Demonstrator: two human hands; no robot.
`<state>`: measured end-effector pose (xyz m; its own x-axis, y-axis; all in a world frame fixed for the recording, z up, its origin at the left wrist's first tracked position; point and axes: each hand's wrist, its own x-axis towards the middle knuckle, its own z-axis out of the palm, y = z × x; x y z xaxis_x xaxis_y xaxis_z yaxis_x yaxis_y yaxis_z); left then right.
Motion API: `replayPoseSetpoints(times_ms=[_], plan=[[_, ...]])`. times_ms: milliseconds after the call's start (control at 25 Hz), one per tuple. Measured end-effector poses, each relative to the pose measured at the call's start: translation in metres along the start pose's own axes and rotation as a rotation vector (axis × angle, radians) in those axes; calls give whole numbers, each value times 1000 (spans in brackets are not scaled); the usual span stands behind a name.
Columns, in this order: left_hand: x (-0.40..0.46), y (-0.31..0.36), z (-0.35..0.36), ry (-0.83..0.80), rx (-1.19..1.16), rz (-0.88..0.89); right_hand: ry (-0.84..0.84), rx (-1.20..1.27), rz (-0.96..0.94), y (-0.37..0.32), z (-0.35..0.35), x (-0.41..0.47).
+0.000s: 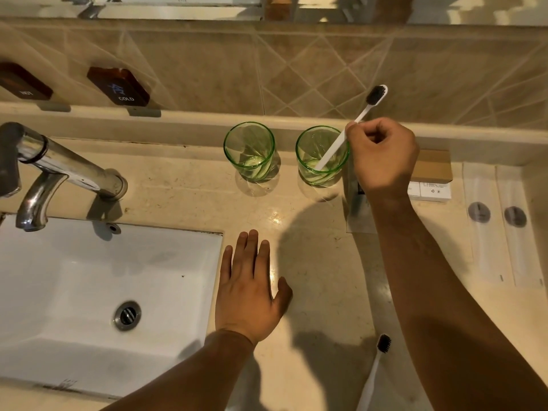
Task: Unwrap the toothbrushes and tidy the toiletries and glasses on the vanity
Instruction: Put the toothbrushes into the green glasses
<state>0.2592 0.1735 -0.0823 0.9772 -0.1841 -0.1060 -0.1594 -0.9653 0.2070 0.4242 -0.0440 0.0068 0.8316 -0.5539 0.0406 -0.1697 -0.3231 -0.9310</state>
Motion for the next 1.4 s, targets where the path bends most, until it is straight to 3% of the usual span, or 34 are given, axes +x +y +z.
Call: replayPoseSetpoints(times_ms=[1240,1400], plan=[[0,3,-2,-5,48,-8,-56,-26,88,12,-2,-8],[2,1,-3,-23,42,-16,-28,40,204,22,-24,-49]])
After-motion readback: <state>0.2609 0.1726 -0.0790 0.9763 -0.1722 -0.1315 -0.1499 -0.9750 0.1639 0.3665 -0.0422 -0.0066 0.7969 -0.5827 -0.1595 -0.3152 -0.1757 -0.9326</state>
